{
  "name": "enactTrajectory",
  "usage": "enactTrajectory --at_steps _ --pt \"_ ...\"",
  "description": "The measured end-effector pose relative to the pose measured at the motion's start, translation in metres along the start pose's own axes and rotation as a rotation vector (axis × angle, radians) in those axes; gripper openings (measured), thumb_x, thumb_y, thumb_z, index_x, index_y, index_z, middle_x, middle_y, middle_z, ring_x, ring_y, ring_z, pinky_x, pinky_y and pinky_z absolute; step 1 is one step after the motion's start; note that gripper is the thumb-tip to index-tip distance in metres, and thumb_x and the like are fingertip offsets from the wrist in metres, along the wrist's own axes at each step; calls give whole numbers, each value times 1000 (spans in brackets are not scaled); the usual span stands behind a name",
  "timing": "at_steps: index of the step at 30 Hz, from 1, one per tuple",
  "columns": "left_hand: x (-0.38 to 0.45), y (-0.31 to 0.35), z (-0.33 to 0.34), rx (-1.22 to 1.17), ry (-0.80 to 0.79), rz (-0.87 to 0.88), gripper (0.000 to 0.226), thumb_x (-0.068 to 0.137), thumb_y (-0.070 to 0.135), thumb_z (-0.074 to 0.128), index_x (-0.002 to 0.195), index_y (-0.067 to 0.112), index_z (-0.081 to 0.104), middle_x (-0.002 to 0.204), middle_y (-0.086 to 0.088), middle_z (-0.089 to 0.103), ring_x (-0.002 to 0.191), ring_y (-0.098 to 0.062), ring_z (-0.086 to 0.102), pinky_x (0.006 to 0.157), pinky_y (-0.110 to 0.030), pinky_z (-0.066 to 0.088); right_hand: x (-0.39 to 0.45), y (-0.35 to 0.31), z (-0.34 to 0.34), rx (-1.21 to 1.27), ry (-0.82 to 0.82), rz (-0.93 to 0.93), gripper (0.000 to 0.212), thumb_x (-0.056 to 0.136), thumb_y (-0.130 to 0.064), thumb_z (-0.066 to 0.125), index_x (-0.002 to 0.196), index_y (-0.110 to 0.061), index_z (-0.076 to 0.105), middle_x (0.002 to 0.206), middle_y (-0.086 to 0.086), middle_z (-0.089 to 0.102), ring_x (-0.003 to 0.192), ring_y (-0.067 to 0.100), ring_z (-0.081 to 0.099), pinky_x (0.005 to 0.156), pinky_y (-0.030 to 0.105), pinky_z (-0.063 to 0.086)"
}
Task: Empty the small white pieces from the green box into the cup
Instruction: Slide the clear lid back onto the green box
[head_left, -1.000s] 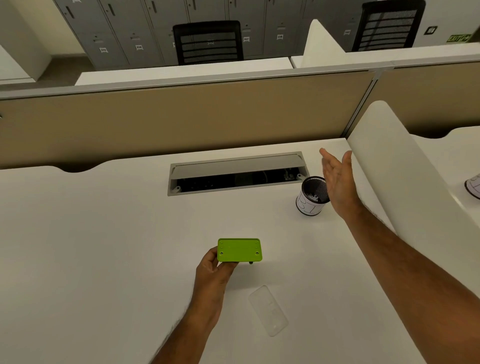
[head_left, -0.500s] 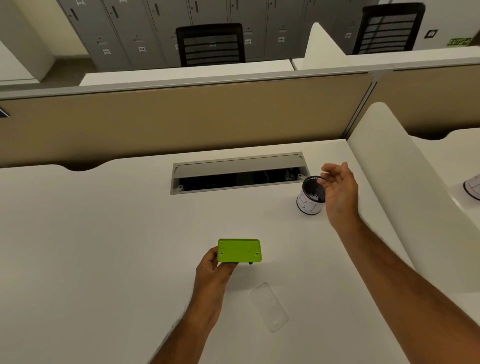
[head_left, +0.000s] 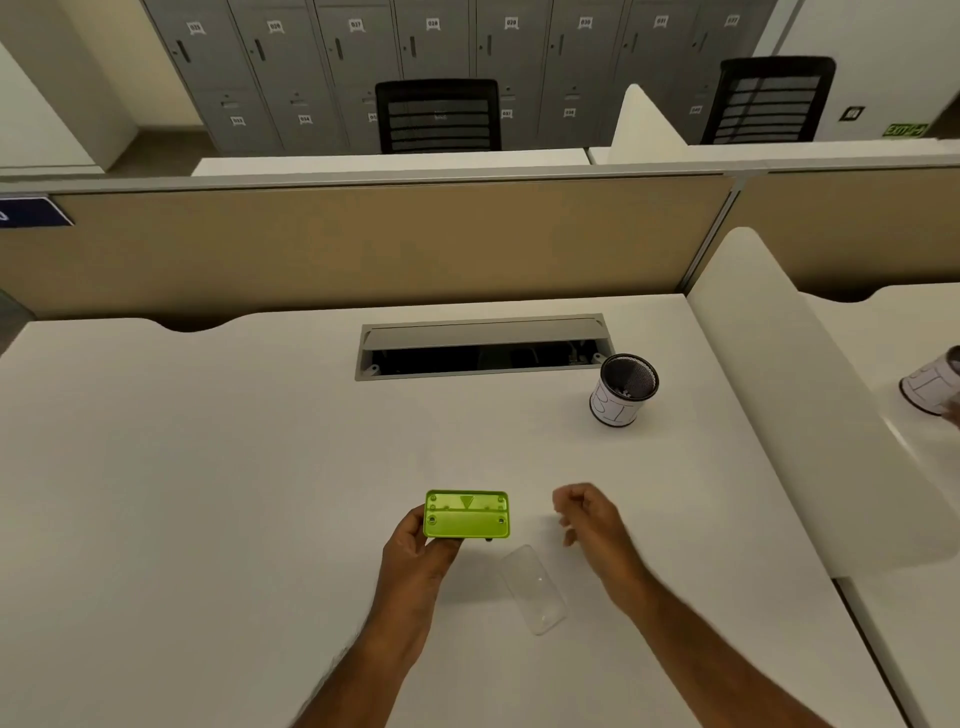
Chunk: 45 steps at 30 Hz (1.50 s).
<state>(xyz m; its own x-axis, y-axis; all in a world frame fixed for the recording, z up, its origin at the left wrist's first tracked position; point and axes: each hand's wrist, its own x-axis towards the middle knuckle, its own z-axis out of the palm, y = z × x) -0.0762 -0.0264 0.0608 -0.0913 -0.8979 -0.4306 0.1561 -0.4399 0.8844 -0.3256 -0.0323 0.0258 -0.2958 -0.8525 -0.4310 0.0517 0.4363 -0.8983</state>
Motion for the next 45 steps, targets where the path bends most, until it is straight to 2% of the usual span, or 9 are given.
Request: enactTrajectory --at_steps 7,14,19,26,30,34,37,40,45 --pt "-19 -10 -10 17 42 -8 32 95 12 79 116 35 80 121 2 84 122 -25 76 117 -50 53 -35 40 16 -396 -34 30 28 90 -22 78 110 -11 61 108 17 64 90 20 60 81 32 49" --pt "-39 -20 -19 -1 61 -5 31 98 8 77 113 35 80 120 1 84 123 -27 75 118 -50 53 -62 67 17 -836 -74 -138 59 75 -52 79 115 -21 48 112 -7 43 107 15 42 93 32 44" --pt "-50 -26 -25 -13 59 21 34 82 24 82 115 32 80 120 0 84 124 -28 74 120 -52 51 -67 62 22 -960 -56 -129 51 84 -48 73 116 -16 49 116 -2 49 112 21 47 92 36 47" --pt "-58 -36 -28 -25 44 35 33 82 23 81 114 29 80 118 -2 84 124 -30 74 118 -51 50 -67 54 19 -839 -96 -140 7 103 -11 47 105 -6 51 110 15 63 103 31 60 85 39 46" --pt "-63 -41 -30 -29 32 16 38 78 31 85 116 28 79 120 0 84 120 -22 76 117 -49 51 -77 35 19 -786 -147 -209 13 106 -9 43 112 -10 53 101 8 65 89 25 62 73 32 44" --pt "-64 -48 -32 16 39 3 28 95 12 79 116 30 79 120 2 84 120 -22 77 115 -47 54 -87 5 28 -791 -238 -330 15 106 -15 41 111 -23 53 84 2 64 70 20 56 62 33 40" --pt "-65 -50 -30 29 38 -10 28 97 14 80 117 33 79 119 4 83 117 -19 77 110 -42 58 -100 -13 38 -801 -347 -397 27 107 -17 40 122 -33 56 96 -5 71 82 12 64 75 30 50" --pt "-67 -50 -29 42 43 -4 28 96 19 81 120 33 78 119 5 83 116 -18 77 102 -36 61 -108 -23 47 -853 -442 -416 42 105 -12 39 134 -36 56 125 -9 71 111 11 66 96 31 53" --pt "-72 -51 -29 57 62 0 27 97 24 81 121 36 77 117 12 83 111 -9 78 94 -27 60 -111 -19 56 -956 -459 -490 52 106 -10 42 153 -30 48 154 -7 55 138 12 52 117 30 41"
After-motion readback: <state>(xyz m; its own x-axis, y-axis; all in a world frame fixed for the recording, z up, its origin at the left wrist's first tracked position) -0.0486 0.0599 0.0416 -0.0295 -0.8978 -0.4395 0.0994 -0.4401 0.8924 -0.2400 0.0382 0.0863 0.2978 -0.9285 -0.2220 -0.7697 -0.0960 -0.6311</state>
